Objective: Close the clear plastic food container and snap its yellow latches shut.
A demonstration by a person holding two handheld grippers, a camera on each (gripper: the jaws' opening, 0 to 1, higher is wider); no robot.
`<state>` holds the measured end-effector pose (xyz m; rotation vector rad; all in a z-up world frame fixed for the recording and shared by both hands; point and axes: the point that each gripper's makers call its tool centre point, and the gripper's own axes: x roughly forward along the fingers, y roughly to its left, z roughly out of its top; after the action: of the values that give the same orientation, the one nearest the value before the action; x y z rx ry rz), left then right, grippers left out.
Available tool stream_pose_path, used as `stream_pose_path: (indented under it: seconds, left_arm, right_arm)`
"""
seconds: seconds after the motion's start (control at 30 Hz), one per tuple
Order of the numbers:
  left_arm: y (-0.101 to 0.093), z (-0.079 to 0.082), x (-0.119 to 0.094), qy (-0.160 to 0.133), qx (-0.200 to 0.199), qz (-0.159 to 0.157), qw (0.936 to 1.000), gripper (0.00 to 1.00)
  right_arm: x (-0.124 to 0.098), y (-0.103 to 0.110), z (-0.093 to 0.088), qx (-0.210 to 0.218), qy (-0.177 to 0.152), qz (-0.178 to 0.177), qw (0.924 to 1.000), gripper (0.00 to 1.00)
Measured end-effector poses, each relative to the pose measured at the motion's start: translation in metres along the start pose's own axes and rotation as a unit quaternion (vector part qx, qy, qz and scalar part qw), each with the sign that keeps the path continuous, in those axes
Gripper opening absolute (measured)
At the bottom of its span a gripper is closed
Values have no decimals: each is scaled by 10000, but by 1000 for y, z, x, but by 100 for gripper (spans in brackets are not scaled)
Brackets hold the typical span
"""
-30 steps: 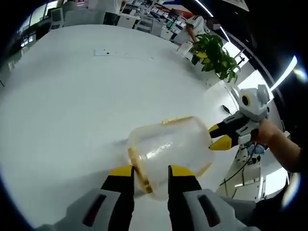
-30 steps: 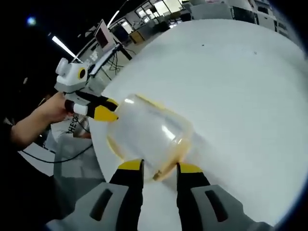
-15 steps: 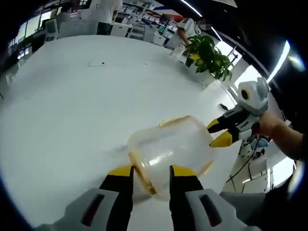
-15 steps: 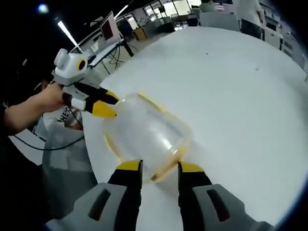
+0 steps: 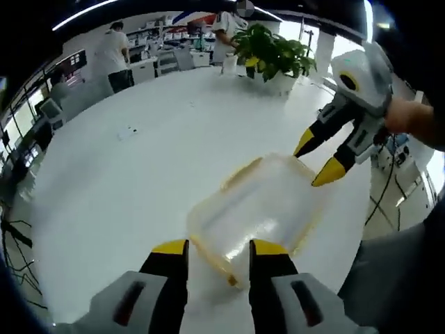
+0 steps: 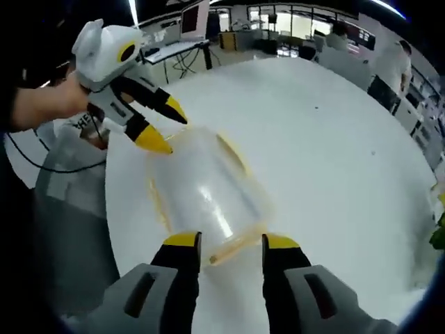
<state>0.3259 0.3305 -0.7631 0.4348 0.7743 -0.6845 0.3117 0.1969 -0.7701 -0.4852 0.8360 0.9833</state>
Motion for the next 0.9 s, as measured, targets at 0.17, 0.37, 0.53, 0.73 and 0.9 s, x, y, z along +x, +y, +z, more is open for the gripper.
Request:
stream_pose_path:
  seconds: [0.17, 0.37, 0.53, 0.73, 0.9]
  left_arm:
    - [-9, 7, 1, 21, 597, -74, 9982, 23]
    - [-18, 26, 3, -263, 697, -290, 9968, 22]
    - [-28, 31, 6, -409, 855, -562, 9939, 18]
    - [-41, 40, 4, -598, 1090, -772, 9892, 12]
    - [-48, 37, 4, -576, 1114, -906, 9880, 7]
  right_arm:
    - [2, 9, 6, -544, -62, 92, 9985, 26]
    - [8, 11, 25, -174, -468, 379, 9980, 28]
    - [9, 18, 46, -148, -897, 643, 9938, 25]
    - [21, 28, 50, -495, -806, 785, 9924, 27]
    - [25, 28, 56, -512, -857, 756, 9921, 30]
